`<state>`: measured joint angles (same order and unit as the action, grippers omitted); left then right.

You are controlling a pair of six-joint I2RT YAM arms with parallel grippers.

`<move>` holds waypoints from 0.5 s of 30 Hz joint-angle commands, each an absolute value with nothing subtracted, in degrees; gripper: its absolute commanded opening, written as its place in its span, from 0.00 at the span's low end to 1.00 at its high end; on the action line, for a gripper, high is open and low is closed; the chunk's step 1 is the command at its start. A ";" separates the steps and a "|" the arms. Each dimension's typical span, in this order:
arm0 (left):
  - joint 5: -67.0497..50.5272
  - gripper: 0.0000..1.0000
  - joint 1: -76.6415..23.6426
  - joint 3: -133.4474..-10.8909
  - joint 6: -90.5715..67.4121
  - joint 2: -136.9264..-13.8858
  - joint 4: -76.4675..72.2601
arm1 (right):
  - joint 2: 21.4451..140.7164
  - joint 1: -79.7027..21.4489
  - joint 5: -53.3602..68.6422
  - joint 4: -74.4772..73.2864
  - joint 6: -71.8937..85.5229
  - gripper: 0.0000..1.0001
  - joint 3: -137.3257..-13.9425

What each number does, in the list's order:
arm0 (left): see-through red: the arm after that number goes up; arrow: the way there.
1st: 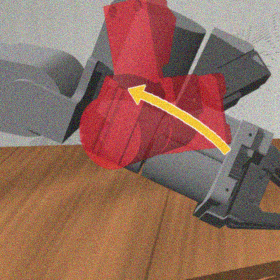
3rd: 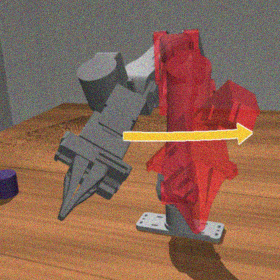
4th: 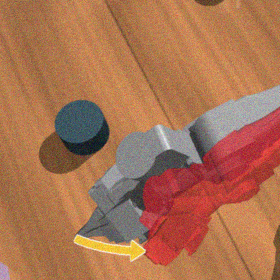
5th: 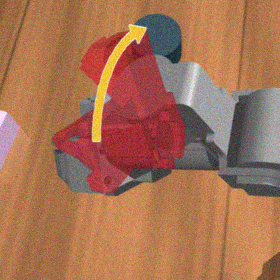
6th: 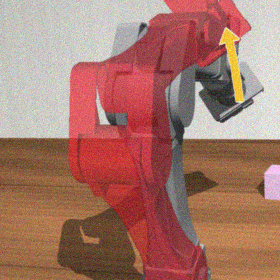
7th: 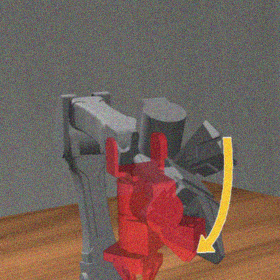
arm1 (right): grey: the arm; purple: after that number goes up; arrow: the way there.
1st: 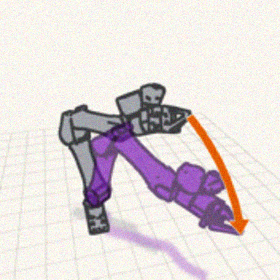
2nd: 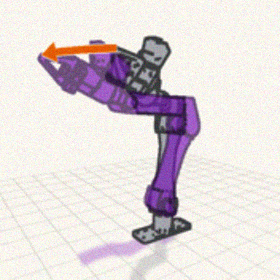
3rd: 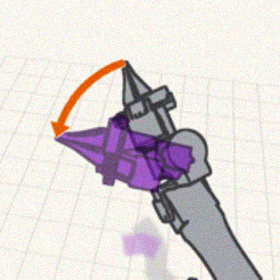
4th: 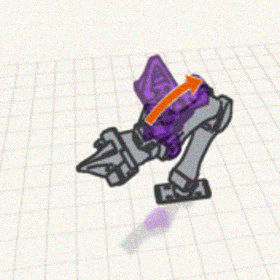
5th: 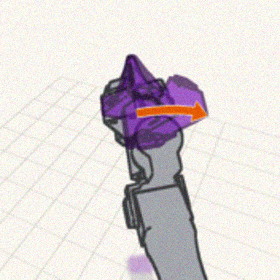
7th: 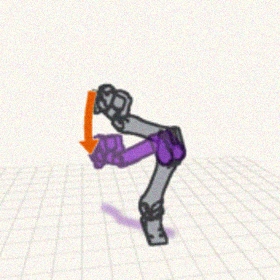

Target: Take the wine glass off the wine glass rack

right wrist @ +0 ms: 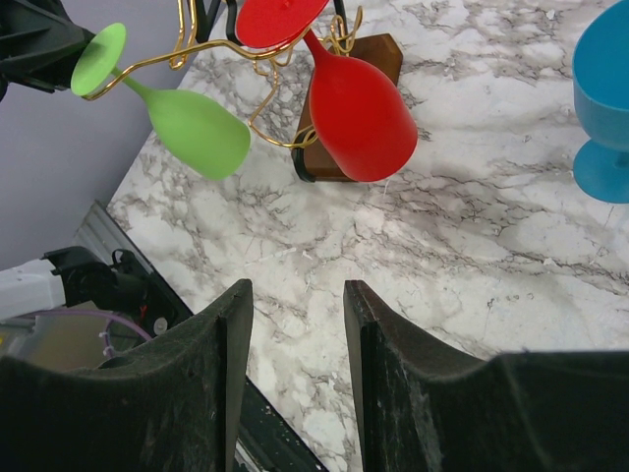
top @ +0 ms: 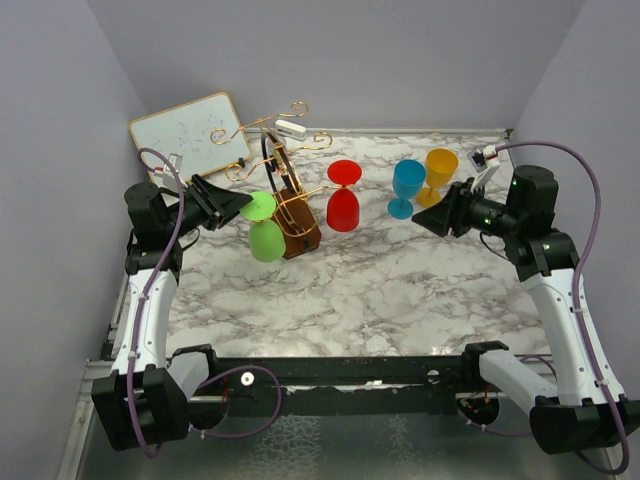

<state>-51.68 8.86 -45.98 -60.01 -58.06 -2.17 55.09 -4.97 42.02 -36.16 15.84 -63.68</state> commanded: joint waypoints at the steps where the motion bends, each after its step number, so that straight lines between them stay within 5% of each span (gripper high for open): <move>1: -53.55 0.24 8.38 -45.68 -60.65 -57.15 -4.56 | 54.00 -5.10 40.81 -34.81 16.14 0.42 -63.37; 8: -53.32 0.00 8.39 -45.75 -59.94 -56.55 -3.08 | 53.83 -5.10 40.87 -34.56 16.19 0.42 -63.15; 15: -52.83 0.00 8.42 -45.27 -60.57 -55.34 -2.54 | 53.61 -5.10 40.69 -34.49 16.20 0.42 -62.69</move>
